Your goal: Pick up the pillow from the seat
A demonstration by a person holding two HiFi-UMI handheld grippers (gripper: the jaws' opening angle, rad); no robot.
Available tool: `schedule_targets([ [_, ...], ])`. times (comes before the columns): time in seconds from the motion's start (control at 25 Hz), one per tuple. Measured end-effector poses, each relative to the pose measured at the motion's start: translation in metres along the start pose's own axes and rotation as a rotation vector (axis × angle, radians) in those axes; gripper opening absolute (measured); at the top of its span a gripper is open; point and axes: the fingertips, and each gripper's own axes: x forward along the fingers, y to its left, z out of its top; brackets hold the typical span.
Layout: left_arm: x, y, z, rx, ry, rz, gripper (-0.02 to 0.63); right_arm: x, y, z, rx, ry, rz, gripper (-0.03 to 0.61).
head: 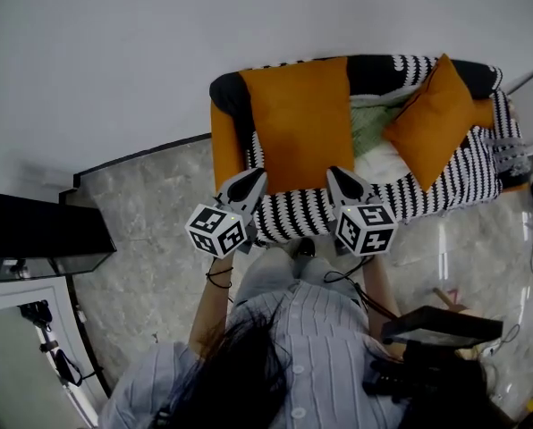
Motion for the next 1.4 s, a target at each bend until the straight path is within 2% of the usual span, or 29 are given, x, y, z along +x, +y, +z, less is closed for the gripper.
schedule_targets([
  [0.36, 0.025, 0.039, 0.007, 0.001, 0.035, 0.025, 0.02, 0.026, -0.031, 0.009, -0.021, 0.031, -0.02, 0.031],
  [0.64, 0.058, 0.08, 0.009, -0.093, 0.035, 0.017, 0.095, 0.069, -0.06, 0.02, -0.009, 0.069, -0.029, 0.031],
  [1.0, 0.116, 0.137, 0.01, -0.088, 0.098, 0.01, 0.133, 0.14, -0.118, 0.036, 0.003, 0.127, -0.05, 0.031],
  [1.24, 0.16, 0.186, 0.007, -0.144, 0.113, 0.016, 0.183, 0.196, -0.171, 0.038, 0.122, 0.135, -0.057, 0.032],
  [1.4, 0.186, 0.219, 0.002, -0.131, 0.149, 0.025, 0.201, 0.23, -0.203, 0.039, 0.113, 0.166, -0.072, 0.032],
])
